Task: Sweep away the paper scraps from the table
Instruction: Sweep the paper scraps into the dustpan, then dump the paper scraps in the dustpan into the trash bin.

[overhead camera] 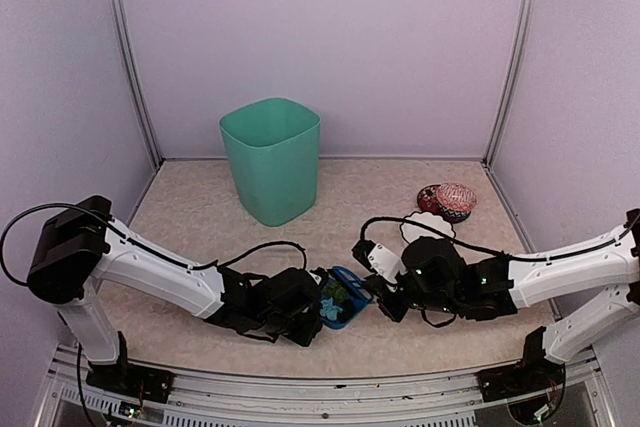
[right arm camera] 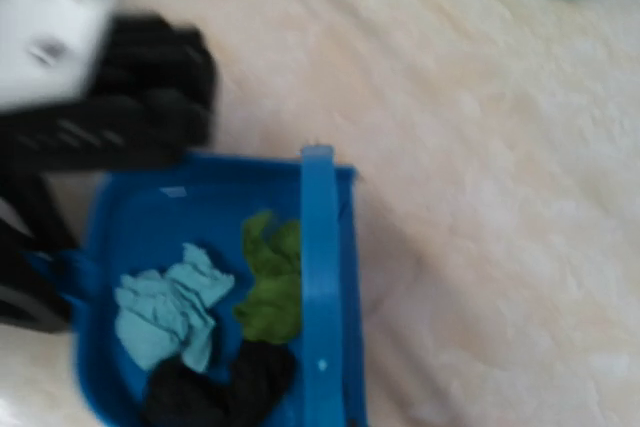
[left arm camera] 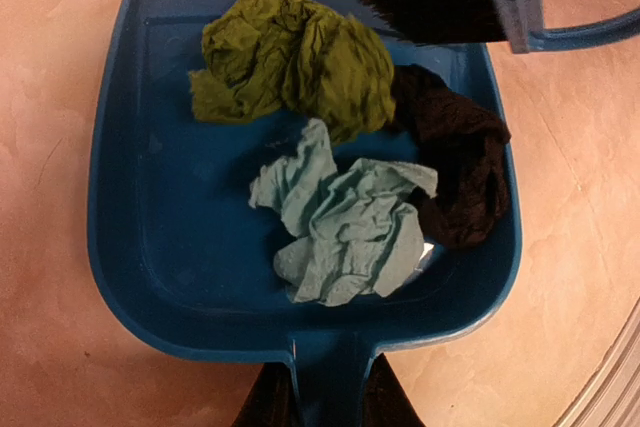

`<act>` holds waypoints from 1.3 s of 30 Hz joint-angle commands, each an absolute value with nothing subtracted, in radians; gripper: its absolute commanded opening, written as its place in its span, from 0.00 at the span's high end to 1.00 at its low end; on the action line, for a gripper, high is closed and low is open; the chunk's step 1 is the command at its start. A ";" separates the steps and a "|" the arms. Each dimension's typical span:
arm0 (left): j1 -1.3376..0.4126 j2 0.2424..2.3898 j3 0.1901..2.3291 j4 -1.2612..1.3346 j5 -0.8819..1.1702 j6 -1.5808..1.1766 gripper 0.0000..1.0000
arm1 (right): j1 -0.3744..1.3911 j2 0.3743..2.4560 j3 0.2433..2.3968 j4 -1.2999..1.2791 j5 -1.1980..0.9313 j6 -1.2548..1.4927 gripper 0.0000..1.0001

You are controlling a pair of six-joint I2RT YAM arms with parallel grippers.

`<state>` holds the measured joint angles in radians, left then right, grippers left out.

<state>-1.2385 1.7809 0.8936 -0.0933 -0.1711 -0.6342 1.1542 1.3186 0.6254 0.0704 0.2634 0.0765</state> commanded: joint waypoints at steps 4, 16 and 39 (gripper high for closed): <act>-1.251 1.767 0.802 0.024 -0.208 -0.599 1.00 | 1.173 1.157 0.620 0.008 0.372 0.115 1.00; -1.257 1.645 0.788 0.066 -0.299 -0.548 1.00 | 1.172 0.938 0.559 -0.053 0.644 0.193 1.00; -1.017 1.484 1.273 -0.387 -0.248 -0.373 1.00 | 1.100 0.752 0.460 -0.051 0.604 0.379 1.00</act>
